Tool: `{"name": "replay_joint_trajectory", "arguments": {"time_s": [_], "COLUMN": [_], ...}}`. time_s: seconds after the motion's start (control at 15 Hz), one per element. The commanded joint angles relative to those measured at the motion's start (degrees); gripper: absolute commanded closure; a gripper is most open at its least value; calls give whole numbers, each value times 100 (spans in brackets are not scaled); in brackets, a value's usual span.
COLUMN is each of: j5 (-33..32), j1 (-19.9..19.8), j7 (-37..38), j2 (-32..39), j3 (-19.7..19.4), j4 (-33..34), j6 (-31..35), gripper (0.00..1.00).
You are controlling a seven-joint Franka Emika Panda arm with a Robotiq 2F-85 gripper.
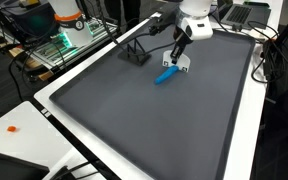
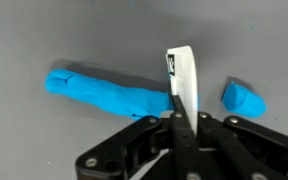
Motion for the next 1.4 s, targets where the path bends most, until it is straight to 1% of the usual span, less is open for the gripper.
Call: {"name": "replay_joint_trajectory", "arguments": {"time_s": [0.0, 0.13, 0.4, 0.73, 1.0, 1.33], "j5": [471, 549, 335, 391, 278, 130], "j1": [-81, -54, 36, 18, 51, 19], "j7": [38, 68, 175, 130, 168, 147], "j2": [153, 131, 42, -139, -279, -484], "j3": [147, 124, 10, 54, -3, -92], "j4": [5, 0, 6, 20, 86, 88], "j6": [-117, -117, -167, -375, -543, -496], "gripper": [99, 99, 99, 99, 99, 99]}}
